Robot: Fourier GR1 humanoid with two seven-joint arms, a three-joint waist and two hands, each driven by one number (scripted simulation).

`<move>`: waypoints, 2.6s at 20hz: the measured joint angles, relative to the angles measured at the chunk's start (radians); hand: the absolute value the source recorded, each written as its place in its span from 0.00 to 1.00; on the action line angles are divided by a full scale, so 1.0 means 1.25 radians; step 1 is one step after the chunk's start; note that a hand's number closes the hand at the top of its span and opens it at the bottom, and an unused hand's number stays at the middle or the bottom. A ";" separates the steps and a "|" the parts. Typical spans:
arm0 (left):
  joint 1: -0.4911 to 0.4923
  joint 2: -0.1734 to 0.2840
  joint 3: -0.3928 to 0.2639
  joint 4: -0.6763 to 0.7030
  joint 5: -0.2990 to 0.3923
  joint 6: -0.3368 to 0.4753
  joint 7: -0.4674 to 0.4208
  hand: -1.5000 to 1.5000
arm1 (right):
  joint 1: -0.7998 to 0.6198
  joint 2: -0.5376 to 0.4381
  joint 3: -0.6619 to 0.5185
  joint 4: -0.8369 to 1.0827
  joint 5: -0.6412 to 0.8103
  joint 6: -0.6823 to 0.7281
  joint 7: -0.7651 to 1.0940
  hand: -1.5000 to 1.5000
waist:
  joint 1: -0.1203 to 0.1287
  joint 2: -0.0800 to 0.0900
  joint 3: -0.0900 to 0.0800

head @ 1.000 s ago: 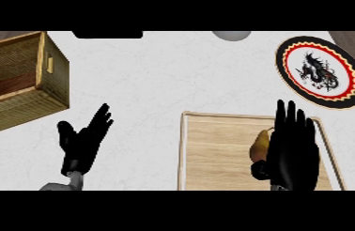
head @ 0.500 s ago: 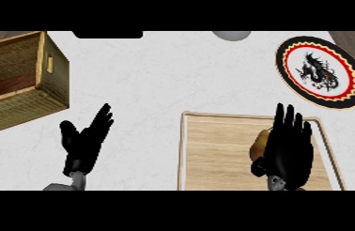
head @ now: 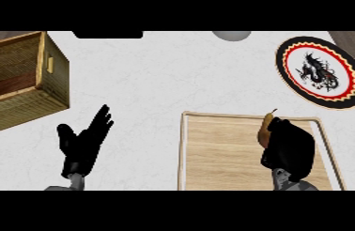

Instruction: Pick the pear from the tray and place it in the plate

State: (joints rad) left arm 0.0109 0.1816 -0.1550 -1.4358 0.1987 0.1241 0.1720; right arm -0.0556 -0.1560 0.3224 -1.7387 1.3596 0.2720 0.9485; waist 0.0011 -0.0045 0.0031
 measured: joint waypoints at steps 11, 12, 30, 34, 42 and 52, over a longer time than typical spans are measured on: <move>-0.031 -0.015 -0.017 -0.010 -0.018 -0.027 0.005 0.50 | -0.227 0.095 -0.157 0.187 -0.033 -0.078 0.079 1.00 | 0.061 0.026 0.002; -0.036 -0.017 -0.022 -0.011 -0.021 -0.028 0.007 0.50 | -0.260 0.100 -0.182 0.206 -0.034 -0.093 0.088 1.00 | 0.070 0.030 0.002; -0.062 -0.020 -0.033 -0.009 -0.029 -0.030 0.036 0.50 | -0.635 0.063 -0.456 0.460 0.260 -0.479 0.134 1.00 | 0.094 0.040 0.001; -0.052 -0.017 -0.027 -0.013 -0.025 -0.029 0.039 0.50 | -0.630 0.061 -0.519 0.484 0.296 -0.604 0.119 1.00 | 0.081 0.036 0.002; -0.038 -0.013 -0.013 -0.012 -0.022 -0.027 0.032 0.50 | -0.601 0.019 -0.657 0.598 0.382 -0.814 0.086 1.00 | 0.058 0.030 0.002; -0.025 -0.022 -0.007 -0.012 -0.027 -0.017 0.028 0.50 | -0.597 -0.109 -0.801 0.812 0.343 -1.019 0.062 1.00 | 0.041 0.021 0.003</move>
State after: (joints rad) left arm -0.0202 0.1541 -0.1638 -1.4513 0.1647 0.1024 0.2072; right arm -0.8015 -0.2927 -0.6788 -0.7237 1.7883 -1.0024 1.0256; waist 0.0530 0.0218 0.0075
